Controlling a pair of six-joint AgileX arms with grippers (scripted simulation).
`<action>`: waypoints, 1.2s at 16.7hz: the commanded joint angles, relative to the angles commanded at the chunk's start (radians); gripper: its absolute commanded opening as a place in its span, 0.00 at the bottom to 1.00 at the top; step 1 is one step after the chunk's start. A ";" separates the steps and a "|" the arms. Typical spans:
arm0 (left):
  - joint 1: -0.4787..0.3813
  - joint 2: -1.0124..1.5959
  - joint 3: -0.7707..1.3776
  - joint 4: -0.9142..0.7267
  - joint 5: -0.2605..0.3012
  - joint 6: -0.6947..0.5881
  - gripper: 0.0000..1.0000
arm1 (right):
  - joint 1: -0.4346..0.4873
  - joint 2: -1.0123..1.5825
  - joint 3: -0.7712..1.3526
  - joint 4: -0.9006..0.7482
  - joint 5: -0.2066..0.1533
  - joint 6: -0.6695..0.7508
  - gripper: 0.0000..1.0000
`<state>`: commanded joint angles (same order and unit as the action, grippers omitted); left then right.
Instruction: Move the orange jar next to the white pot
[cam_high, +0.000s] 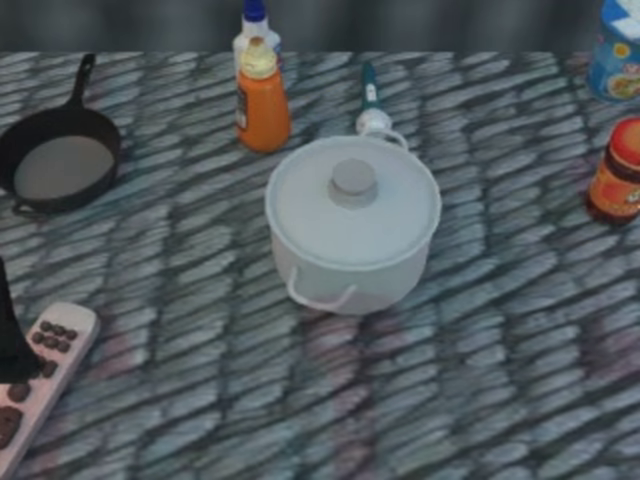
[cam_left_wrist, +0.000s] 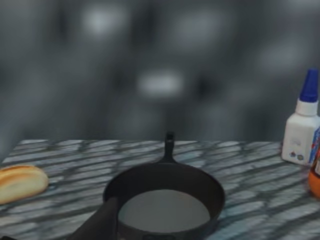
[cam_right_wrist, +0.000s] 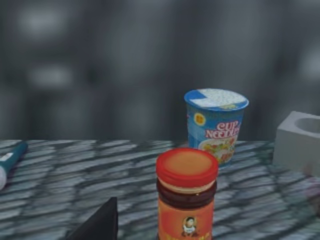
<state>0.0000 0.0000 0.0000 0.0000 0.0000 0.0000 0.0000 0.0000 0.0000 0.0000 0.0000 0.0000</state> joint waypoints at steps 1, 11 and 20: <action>0.000 0.000 0.000 0.000 0.000 0.000 1.00 | 0.000 0.000 0.000 0.000 0.000 0.000 1.00; 0.000 0.000 0.000 0.000 0.000 0.000 1.00 | 0.017 0.353 0.363 -0.217 -0.023 -0.108 1.00; 0.000 0.000 0.000 0.000 0.000 0.000 1.00 | 0.017 1.175 1.137 -0.711 -0.023 -0.384 1.00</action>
<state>0.0000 0.0000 0.0000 0.0000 0.0000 0.0000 0.0171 1.1748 1.1373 -0.7105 -0.0232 -0.3844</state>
